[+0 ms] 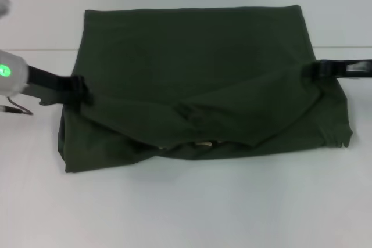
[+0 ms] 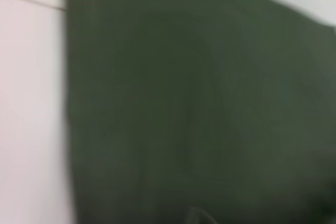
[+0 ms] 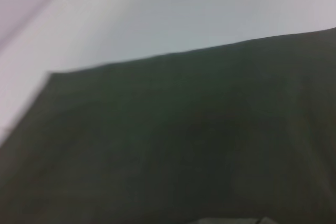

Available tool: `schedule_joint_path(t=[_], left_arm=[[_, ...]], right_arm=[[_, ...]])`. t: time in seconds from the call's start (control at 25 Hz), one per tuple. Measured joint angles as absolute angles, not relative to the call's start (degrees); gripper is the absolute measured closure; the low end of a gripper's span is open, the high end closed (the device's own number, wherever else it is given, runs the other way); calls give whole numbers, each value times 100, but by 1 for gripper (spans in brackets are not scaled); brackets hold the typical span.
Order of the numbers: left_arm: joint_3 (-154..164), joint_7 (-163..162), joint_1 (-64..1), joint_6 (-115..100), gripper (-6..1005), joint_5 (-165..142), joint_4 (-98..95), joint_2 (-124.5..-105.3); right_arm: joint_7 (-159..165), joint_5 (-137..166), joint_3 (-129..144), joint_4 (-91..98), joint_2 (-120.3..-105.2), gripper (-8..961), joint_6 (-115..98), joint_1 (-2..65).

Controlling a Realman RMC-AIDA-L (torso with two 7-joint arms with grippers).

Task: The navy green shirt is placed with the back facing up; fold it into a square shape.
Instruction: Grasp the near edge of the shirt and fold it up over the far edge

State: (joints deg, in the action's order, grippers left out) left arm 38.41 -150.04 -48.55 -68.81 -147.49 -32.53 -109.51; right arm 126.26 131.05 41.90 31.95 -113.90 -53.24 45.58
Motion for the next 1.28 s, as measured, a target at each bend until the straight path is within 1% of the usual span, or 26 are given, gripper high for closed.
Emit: schedule_joint_path(t=[0.16, 0.2, 0.24, 0.28, 0.36, 0.44, 0.52, 0.64, 0.84, 1.0, 1.28], left_arm=[[4623, -15277, -4829, -5833, 972, -15119, -3325, -11313], [4794, -15226, -4804, -5580, 972, -15262, -3428, -11436], [4881, -15191, -4774, -5414, 972, -15363, -3534, -11520], [4974, -15156, -4713, -5227, 972, -15476, -3696, -11637], [5012, -15142, -4570, -5007, 973, -15574, -4057, -11786], [4978, -15155, -4451, -4906, 973, -15578, -4395, -11870], [4934, -15202, -4412, -4856, 973, -15552, -4618, -11886], [4893, -15234, -4483, -4747, 973, -15543, -4688, -11858], [4952, -15219, -4668, -4182, 973, -15613, -4396, -11857], [5026, -15232, -4838, -3694, 973, -15769, -3814, -11847], [5009, -15224, -4801, -3393, 973, -15841, -3714, -11890]], right_arm=[[12660, 13419, 4839, 2929, -11735, 891, -4119, 4815], [12667, 13478, 4899, 2913, -11802, 891, -3946, 4830], [12675, 13530, 4939, 2913, -11857, 891, -3784, 4839], [12679, 13556, 4945, 2928, -11893, 891, -3706, 4838], [12690, 13554, 4916, 3005, -11923, 891, -3594, 4805], [12748, 13497, 4893, 3093, -11912, 892, -3548, 4759], [12818, 13467, 4893, 3182, -11892, 892, -3500, 4746], [12851, 13415, 4893, 3329, -11889, 891, -3413, 4772], [12846, 13287, 4934, 3261, -11938, 891, -2778, 4859], [12788, 13227, 5239, 2723, -11964, 892, -2052, 5032], [12798, 13210, 5641, 2509, -11984, 891, -1706, 5115]])
